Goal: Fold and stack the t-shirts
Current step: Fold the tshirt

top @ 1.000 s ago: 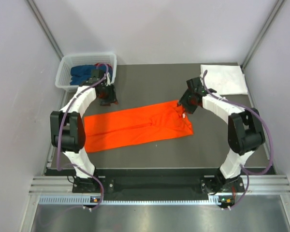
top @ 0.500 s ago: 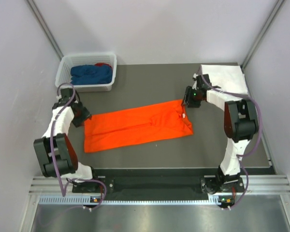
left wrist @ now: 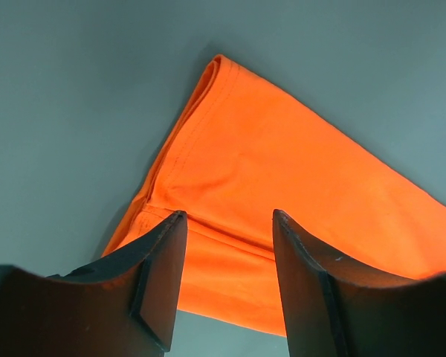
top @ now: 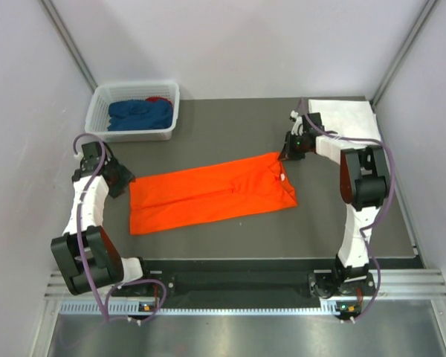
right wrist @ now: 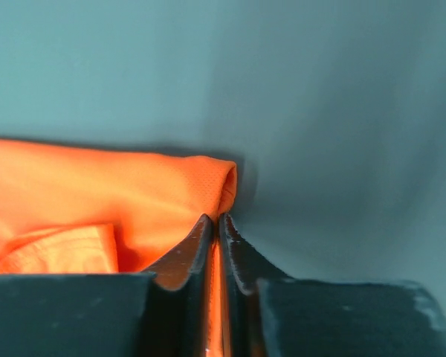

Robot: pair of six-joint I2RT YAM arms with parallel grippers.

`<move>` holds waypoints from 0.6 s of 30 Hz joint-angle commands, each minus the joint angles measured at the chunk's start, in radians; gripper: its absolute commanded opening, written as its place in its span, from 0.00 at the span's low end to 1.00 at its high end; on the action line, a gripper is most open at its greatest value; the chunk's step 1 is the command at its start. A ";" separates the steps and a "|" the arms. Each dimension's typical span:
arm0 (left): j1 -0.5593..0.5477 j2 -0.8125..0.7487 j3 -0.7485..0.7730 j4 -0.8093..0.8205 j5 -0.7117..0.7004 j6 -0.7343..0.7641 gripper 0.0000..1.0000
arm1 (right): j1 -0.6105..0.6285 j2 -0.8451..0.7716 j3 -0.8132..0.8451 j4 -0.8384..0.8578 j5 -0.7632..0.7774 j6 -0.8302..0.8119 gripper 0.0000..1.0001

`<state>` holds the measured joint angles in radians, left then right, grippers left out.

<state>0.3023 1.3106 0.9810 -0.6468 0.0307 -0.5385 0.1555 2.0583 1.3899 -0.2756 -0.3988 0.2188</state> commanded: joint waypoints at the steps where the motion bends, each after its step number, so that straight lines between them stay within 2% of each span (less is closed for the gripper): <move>1: 0.003 -0.022 -0.015 0.053 0.024 -0.015 0.54 | -0.007 0.029 0.072 0.047 -0.020 -0.050 0.01; 8: 0.001 -0.010 -0.047 0.117 0.092 -0.018 0.56 | -0.008 0.101 0.187 0.039 -0.037 -0.078 0.00; 18: 0.003 -0.013 -0.083 0.185 0.071 -0.054 0.58 | -0.010 0.295 0.575 0.009 -0.071 -0.039 0.00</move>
<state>0.3023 1.3117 0.9188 -0.5362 0.1127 -0.5644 0.1547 2.3131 1.8446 -0.2859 -0.4519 0.1703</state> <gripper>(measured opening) 0.575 0.010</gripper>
